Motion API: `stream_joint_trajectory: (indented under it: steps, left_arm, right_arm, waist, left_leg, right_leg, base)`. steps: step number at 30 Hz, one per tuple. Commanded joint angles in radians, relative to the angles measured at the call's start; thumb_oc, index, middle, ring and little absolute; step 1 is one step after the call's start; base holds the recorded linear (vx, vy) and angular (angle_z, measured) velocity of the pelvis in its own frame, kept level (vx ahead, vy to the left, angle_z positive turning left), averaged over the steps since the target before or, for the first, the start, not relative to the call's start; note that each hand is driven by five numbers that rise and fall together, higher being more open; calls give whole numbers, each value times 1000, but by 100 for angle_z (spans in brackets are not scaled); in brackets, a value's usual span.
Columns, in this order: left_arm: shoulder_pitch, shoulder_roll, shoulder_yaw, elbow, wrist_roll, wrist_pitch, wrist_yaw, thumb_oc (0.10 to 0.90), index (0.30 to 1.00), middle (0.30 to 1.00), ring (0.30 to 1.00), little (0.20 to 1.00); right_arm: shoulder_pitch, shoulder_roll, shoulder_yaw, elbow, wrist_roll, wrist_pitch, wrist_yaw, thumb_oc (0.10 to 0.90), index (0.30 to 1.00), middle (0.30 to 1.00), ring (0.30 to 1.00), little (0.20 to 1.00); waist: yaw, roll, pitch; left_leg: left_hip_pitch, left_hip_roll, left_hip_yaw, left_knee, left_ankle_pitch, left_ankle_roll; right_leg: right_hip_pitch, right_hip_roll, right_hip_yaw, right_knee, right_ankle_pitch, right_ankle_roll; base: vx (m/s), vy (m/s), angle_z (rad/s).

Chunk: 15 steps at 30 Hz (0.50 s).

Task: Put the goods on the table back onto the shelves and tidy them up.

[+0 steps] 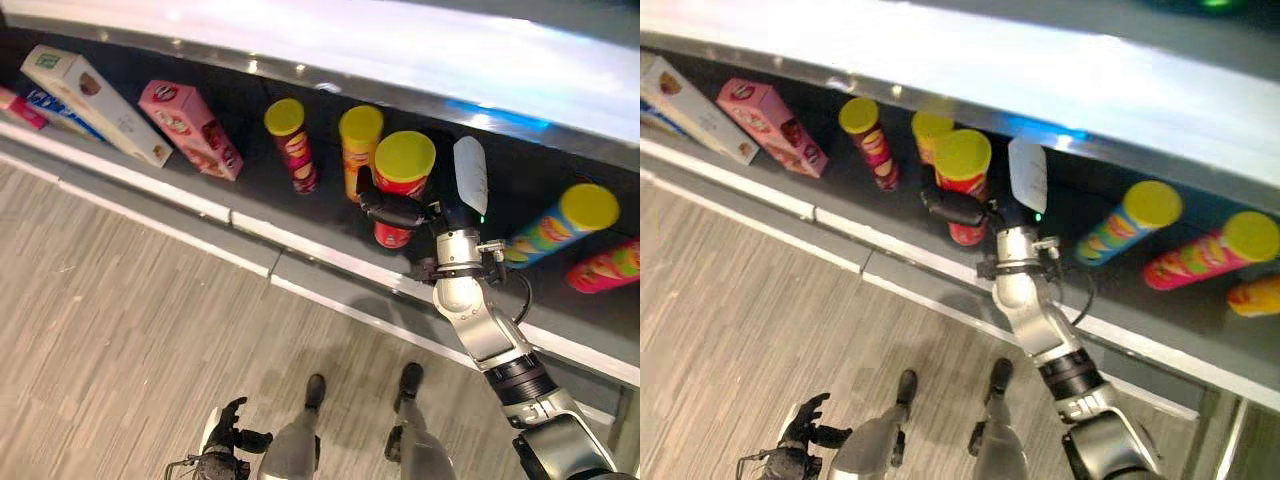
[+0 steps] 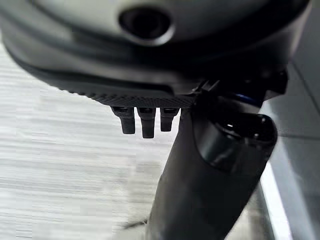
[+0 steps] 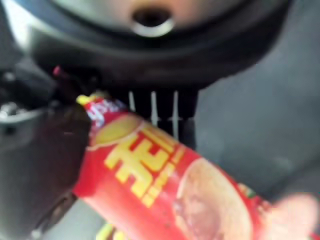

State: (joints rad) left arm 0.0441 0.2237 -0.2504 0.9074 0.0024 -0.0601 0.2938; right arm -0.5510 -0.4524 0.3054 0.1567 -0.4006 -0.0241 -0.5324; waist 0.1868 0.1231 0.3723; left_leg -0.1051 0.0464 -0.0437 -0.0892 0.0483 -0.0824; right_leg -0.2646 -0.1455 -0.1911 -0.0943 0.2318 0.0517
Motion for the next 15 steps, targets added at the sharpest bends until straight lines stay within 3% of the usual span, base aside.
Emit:
stream_joint_trajectory:
  steps: [1,15]
  left_arm:
    - [-2,77,-24,40,11,-18,62,800,900,900,900,900]
    - [-51,71,-53,11,6,-39,83,800,900,900,900,900]
  right_arm:
    - [-72,-22,-74,-109,-67,-40,-155,400,300,300,300,300]
    - [-109,-25,-174,-18,-59,-15,-326,400,300,300,300,300]
  waist:
    - [-20,-41,-46]
    - [-19,-12,-1]
  left_leg:
    - [-77,12,-28,29,-18,1]
    - [-165,-14,-36,51,-16,6]
  right_leg:
    - [118,-113,11,14,-141,147]
    - [44,-134,22,8,-111,157]
  base:
    - [-34,38,6]
    - [-23,11,-1]
